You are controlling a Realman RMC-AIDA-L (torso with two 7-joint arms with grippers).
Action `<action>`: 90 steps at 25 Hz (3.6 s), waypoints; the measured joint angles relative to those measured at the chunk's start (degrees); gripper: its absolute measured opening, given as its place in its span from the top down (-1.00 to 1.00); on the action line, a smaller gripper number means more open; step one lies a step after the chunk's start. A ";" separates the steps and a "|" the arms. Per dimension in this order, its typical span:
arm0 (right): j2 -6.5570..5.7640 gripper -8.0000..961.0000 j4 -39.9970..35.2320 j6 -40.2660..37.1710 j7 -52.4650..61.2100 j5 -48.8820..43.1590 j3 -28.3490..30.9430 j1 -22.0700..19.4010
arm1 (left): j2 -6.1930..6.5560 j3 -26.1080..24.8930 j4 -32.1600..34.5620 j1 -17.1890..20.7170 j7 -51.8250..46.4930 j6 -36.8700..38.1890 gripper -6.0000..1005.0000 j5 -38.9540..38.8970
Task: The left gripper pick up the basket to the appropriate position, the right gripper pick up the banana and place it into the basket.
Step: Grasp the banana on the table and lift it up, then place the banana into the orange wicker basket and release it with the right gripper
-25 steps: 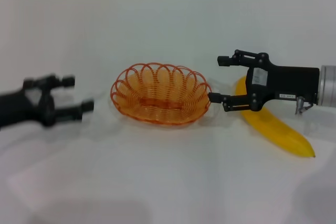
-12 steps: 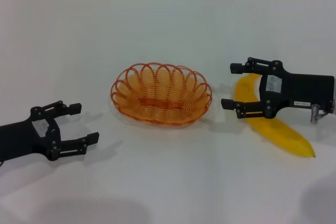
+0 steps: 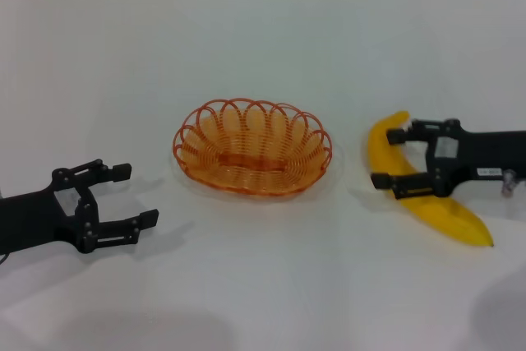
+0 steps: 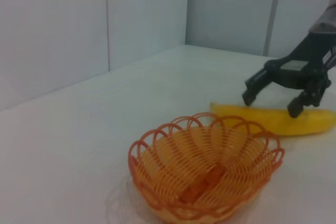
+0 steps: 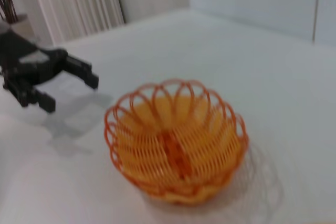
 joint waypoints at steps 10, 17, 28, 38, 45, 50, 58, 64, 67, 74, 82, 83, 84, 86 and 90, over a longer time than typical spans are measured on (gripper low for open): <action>-0.15 -0.86 -3.27 -0.44 6.05 -4.86 0.01 0.09 | 0.07 -0.07 0.00 -0.25 0.03 0.58 -0.75 0.00; -0.10 -0.86 -3.27 1.10 6.13 -5.61 0.01 0.10 | 0.09 0.02 0.03 -0.40 0.05 0.65 -0.75 0.00; 0.17 -0.79 -2.91 0.91 7.91 -6.52 -0.06 0.77 | 0.09 0.08 0.02 -0.54 0.07 0.72 -0.75 0.00; 0.81 -0.61 -2.95 1.59 10.66 -6.51 -0.14 1.06 | 0.03 0.08 0.02 -0.58 0.07 0.82 -0.75 0.00; 1.40 -0.20 -3.18 2.13 12.92 -6.34 -2.06 1.95 | 0.00 0.08 0.02 -0.55 -0.08 0.82 -0.75 0.00; 1.41 -0.05 -3.18 2.35 13.43 -5.63 -1.69 2.36 | 0.00 0.08 0.02 -0.39 -0.10 0.82 -0.75 0.00; 0.67 -0.02 -3.83 2.37 13.56 3.05 -1.57 2.25 | 0.03 0.07 0.02 -0.29 -0.09 0.89 -0.75 0.00; 0.63 0.00 -3.83 -0.40 9.37 13.63 -2.09 2.75 | 0.06 0.07 0.02 -0.36 0.06 0.91 -0.75 0.00; 1.80 0.01 -2.78 -3.58 4.70 15.72 -2.53 4.94 | 0.04 0.07 0.01 -0.45 0.07 0.91 -0.75 0.00; 2.29 0.01 11.28 -2.47 -7.22 16.06 -5.62 13.60 | -0.12 0.07 -0.47 -1.23 0.09 0.91 -0.75 -0.01; 2.54 0.02 17.20 8.21 -11.62 15.86 -10.11 15.91 | -0.01 0.07 -2.34 -3.05 0.68 0.91 -0.75 0.07; 2.54 0.02 17.22 8.37 -11.61 15.87 -10.28 15.85 | -0.03 0.07 -2.34 -3.05 0.68 0.90 -0.75 0.07; 2.55 0.02 17.22 8.44 -11.58 15.91 -10.36 15.81 | -0.03 0.07 -2.34 -3.02 0.68 0.90 -0.75 0.08; 2.56 0.02 17.26 8.44 -11.28 16.09 -10.38 15.74 | -0.03 0.07 -2.35 -2.86 0.68 0.91 -0.75 0.09; 2.57 0.02 17.30 8.00 -10.59 16.21 -10.21 15.61 | 0.01 0.07 -2.36 -2.67 0.68 0.90 -0.75 0.09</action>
